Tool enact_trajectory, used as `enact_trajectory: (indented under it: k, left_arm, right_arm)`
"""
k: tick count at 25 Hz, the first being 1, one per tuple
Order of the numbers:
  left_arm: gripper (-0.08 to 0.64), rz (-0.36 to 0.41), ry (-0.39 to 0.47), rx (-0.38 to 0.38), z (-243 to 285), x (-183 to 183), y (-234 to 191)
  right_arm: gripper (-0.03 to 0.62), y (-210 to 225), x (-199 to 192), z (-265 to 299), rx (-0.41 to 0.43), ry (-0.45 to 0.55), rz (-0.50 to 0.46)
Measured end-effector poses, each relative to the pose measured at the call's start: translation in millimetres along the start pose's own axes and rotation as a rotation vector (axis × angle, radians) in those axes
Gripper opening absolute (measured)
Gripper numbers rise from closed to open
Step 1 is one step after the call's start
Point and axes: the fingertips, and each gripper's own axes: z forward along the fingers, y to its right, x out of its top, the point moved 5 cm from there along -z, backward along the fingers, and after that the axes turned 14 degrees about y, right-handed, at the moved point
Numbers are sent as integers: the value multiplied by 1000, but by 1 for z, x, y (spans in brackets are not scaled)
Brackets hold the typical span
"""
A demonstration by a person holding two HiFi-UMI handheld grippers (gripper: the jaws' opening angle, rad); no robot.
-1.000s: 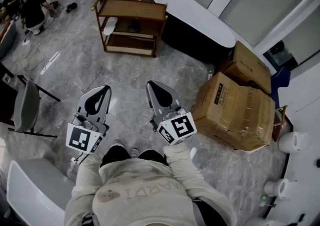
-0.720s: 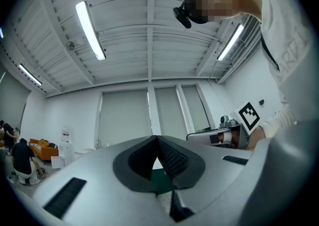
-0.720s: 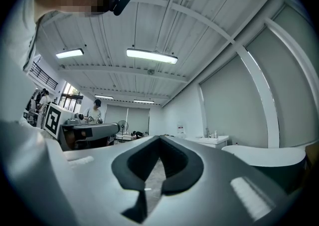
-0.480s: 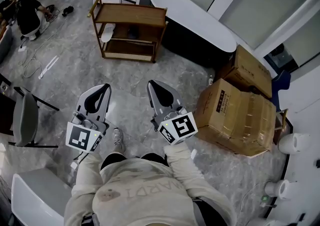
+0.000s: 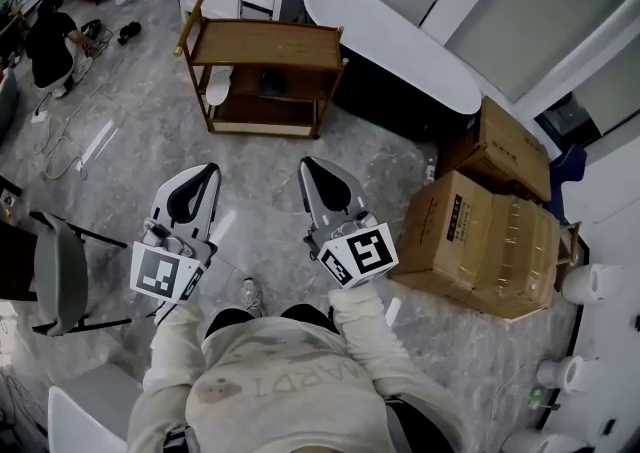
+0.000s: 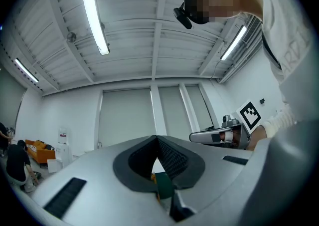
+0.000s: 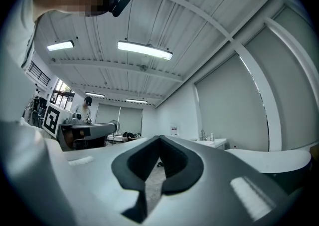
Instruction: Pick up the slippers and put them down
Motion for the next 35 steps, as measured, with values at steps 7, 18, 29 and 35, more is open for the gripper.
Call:
enact_trajectory:
  k: [7,18,29,35]
  left_arm:
    - [5,-3,-4,-13,24,-26,-75]
    - [5,-39,-24,-10,54,-74,-142]
    - [5,-15,-41,35,120,-115,-216]
    - [5,-26,-65,106,157,-137,-255]
  right_arm:
    - [9,13,-35,69,-28,-6,-6]
    - [9,38,-76,134,-36,-42,-26]
    - [9,105,-118,227,-4,-69,-5]
    - [9,145,-145,284,37,-93,12]
